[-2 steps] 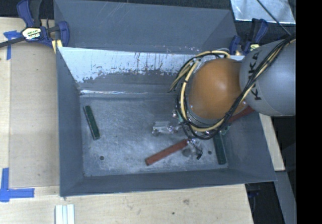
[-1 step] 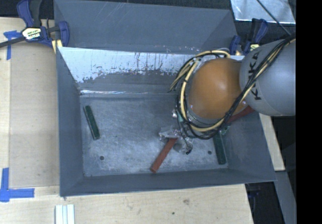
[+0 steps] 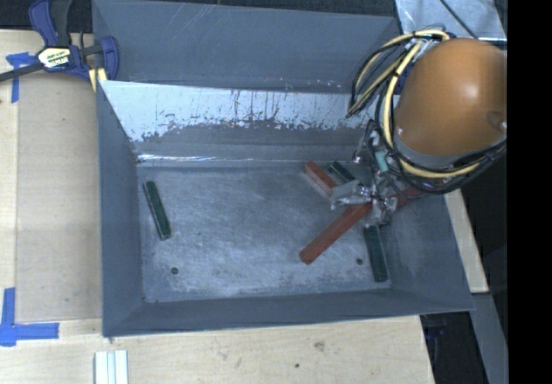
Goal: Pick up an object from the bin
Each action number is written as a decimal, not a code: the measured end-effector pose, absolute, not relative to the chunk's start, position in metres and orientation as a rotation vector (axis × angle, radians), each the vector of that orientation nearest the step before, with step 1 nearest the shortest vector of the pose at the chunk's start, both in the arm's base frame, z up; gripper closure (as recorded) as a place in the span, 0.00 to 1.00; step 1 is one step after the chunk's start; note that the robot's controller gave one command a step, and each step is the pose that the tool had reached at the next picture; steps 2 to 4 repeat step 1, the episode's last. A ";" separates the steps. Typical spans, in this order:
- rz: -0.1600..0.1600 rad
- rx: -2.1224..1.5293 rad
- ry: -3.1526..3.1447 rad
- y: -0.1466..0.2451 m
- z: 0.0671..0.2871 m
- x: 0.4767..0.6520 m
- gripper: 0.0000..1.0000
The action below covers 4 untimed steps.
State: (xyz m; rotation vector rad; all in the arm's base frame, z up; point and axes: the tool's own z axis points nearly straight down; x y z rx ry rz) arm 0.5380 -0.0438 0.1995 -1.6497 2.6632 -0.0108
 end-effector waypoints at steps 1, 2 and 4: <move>-0.005 -2.119 2.313 -0.055 0.234 0.550 1.00; -0.005 -2.119 2.313 -0.055 0.234 0.550 1.00; -0.005 -2.119 2.313 -0.055 0.234 0.550 1.00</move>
Offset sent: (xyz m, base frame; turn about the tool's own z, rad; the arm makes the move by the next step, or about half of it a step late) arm 0.0107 -0.0103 0.0338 -0.3754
